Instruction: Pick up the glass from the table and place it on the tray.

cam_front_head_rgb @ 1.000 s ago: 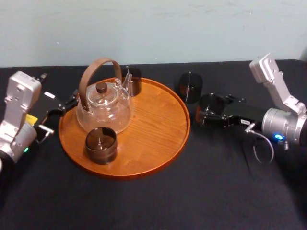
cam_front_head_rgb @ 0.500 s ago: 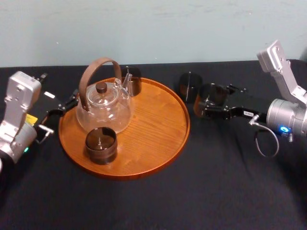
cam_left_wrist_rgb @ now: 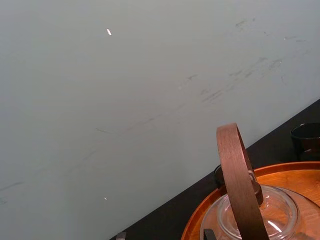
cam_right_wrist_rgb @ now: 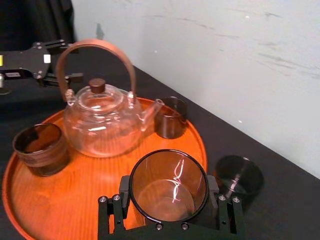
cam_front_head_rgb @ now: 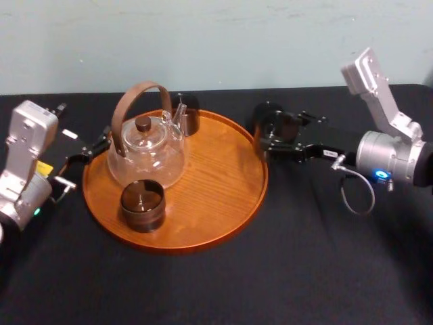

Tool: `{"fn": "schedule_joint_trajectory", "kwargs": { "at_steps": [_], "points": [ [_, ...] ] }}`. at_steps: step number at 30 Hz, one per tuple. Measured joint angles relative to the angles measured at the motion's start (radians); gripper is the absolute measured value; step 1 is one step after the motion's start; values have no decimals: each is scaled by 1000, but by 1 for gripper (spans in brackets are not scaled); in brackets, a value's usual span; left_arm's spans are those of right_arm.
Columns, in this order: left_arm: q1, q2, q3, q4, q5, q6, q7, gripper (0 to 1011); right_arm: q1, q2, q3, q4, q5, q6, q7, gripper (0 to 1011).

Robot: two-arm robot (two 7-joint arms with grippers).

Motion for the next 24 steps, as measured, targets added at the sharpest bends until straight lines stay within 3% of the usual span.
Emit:
{"fn": "schedule_joint_trajectory", "kwargs": {
  "at_steps": [24],
  "points": [
    [0,0,0,0,0,0,0,1001,11,-14,-91,-15,4,-7,45,903]
  ]
}}
